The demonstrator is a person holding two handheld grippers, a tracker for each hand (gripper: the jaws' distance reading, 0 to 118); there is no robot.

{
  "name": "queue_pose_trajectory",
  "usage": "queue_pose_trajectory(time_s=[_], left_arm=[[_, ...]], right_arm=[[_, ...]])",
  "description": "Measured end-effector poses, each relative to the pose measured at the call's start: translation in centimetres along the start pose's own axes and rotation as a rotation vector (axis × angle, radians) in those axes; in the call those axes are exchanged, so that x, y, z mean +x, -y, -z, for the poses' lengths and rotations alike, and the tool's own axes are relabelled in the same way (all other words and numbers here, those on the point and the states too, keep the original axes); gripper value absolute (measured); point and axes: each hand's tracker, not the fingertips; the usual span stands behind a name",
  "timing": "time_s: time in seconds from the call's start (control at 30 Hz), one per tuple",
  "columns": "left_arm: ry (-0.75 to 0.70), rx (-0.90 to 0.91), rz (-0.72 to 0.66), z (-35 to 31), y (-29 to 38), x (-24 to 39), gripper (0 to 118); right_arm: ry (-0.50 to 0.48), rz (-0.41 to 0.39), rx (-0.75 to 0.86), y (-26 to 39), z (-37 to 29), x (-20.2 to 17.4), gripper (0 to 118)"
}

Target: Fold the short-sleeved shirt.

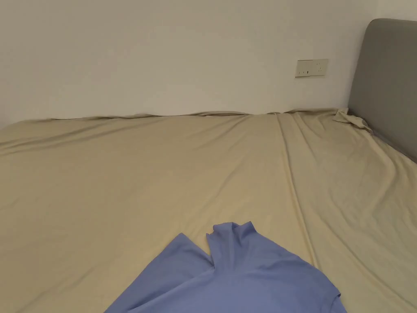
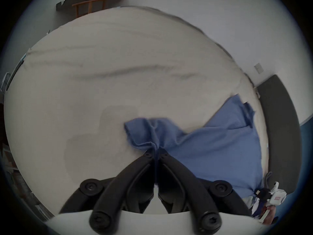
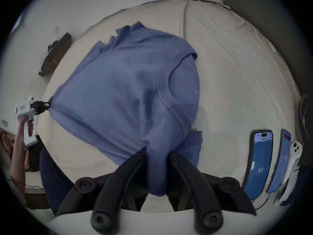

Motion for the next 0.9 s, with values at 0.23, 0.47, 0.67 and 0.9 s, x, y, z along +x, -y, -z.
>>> queue_pose_trajectory(time_s=[0.23,0.47,0.67,0.9], left_arm=[[-0.036,0.039,0.021,0.6,1.0,0.6,25],[0.36,0.393,-0.091,-10.7,1.9,1.0,118],[0.222,0.339,-0.028,-13.9,5.4,1.9,118],[0.077,0.253,0.09,-10.8,8.2,4.0,0]], right_arm=[[0.092,-0.098,0.028,0.7,1.5,-1.8,32],[0.006,-0.107,0.473,1.0,-10.7,-2.8,118],[-0.066,-0.068,0.767,-0.2,-17.6,-6.9,118],[0.093,-0.213,0.777,-0.9,-14.5,-12.2,3]])
